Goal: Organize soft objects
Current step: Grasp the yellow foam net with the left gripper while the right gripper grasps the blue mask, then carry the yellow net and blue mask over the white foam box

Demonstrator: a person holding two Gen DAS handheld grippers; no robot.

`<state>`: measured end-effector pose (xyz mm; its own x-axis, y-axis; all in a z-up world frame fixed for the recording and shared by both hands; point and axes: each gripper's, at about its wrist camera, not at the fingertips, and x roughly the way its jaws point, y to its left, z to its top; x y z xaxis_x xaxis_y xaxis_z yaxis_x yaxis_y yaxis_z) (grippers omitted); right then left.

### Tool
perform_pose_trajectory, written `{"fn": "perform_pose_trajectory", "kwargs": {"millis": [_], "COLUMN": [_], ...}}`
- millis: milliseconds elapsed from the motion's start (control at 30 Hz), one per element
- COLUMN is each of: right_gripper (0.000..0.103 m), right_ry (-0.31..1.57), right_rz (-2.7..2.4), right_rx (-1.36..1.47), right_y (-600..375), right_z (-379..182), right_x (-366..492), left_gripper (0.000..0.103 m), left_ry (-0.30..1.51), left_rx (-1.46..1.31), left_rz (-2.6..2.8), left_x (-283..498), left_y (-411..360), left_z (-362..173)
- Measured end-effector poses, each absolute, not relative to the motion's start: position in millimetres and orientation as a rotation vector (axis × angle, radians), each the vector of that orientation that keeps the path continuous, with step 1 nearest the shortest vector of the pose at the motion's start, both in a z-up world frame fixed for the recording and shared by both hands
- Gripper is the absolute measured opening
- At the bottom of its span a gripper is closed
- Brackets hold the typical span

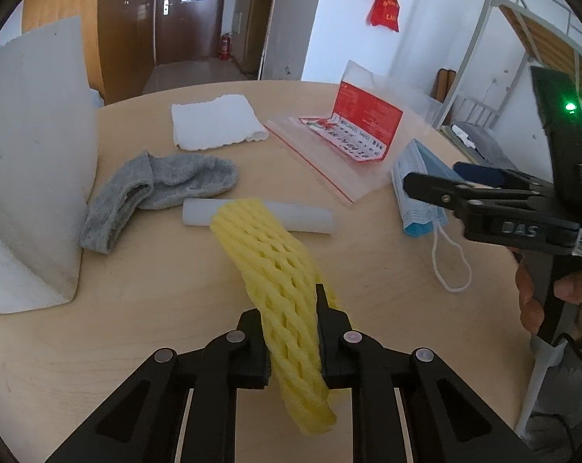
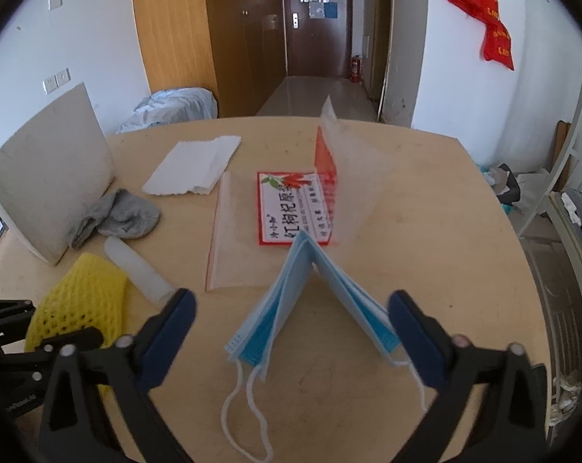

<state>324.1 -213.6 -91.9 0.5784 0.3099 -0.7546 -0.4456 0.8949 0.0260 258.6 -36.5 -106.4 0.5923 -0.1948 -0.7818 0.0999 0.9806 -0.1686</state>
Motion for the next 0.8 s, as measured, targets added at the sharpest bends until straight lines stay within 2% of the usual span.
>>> {"fn": "perform_pose_trajectory", "kwargs": {"millis": [233, 300, 333, 400, 533, 800], "right_gripper": [0.059, 0.043, 0.040, 0.022, 0.013, 0.013], "right_ry": [0.911, 0.919, 0.925, 0.935, 0.933, 0.900], "right_rz": [0.420, 0.420, 0.423, 0.434, 0.447, 0.454], "right_rx": [-0.174, -0.169, -0.164, -0.154, -0.126, -0.109], "right_y": [-217, -218, -218, -219, -224, -228], "right_z": [-106, -107, -107, -108, -104, -89], "right_x": [333, 332, 331, 330, 324, 306], "left_gripper": [0.018, 0.018, 0.018, 0.018, 0.018, 0.018], "left_ry": [0.895, 0.888, 0.886, 0.884, 0.877, 0.853], "left_rx": [-0.114, -0.114, -0.113, -0.115, -0.116, -0.113], "left_rz": [-0.182, -0.182, -0.183, -0.185, -0.191, -0.198], "left_x": [255, 253, 252, 250, 247, 237], "left_y": [-35, -35, -36, -36, -35, -35], "left_z": [-102, -100, -100, -99, -96, -88]}}
